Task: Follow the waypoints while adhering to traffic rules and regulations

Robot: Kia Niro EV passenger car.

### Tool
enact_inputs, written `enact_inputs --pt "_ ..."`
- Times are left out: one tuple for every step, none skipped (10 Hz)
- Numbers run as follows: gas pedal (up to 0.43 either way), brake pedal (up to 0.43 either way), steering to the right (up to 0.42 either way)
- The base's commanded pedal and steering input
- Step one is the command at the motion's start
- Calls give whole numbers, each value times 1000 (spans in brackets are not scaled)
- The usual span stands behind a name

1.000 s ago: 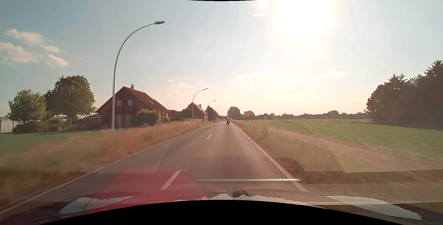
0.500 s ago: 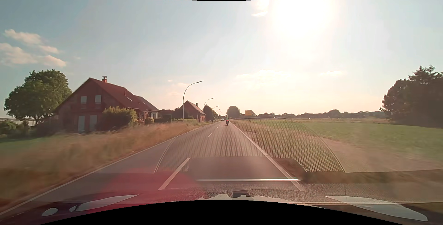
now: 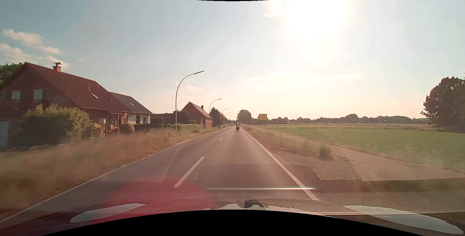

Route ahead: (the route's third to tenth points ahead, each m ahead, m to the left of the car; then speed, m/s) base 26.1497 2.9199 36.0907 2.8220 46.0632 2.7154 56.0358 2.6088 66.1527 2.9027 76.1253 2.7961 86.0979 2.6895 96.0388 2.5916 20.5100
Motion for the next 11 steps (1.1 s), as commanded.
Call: enact_inputs --pt "79 0 -1" --pt "39 0 -1" --pt "39 0 -1" --pt "39 0 -2" --pt "39 0 -4" --pt "39 0 -5" --pt "39 0 -5" --pt "39 0 -5" --pt "47 0 -5" --pt "47 0 -5" --pt "59 0 -5"
